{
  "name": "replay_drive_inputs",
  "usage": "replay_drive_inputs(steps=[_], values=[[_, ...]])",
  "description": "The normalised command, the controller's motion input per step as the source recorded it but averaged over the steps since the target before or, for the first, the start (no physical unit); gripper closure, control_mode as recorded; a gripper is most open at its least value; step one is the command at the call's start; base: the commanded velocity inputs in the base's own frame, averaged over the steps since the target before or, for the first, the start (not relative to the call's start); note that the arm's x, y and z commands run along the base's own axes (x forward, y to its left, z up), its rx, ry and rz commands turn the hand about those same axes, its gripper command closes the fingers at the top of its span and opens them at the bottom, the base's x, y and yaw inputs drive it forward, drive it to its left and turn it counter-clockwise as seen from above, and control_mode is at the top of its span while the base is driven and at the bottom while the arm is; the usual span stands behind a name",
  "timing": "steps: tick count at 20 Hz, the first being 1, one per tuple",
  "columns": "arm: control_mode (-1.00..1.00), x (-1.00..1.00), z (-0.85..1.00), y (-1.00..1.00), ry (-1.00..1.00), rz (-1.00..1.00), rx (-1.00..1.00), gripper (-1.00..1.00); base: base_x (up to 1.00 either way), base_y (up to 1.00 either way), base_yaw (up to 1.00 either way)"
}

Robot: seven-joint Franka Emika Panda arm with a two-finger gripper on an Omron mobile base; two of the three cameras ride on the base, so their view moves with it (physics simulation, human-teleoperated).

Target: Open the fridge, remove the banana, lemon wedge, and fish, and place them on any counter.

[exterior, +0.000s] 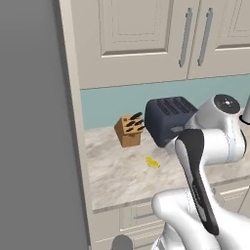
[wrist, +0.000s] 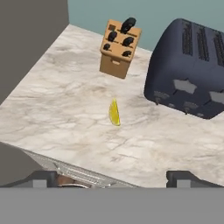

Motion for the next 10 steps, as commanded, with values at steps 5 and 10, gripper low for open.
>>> replay_drive_inputs(steps=[5,10], values=[[-1.0,-0.72,0.2,-0.01,0.01,-0.04,0.0,-1.0,0.0,0.0,0.0],[-1.0,-0.08,-0.07,0.0,0.0,0.0,0.0,-1.0,0.0,0.0,0.0]])
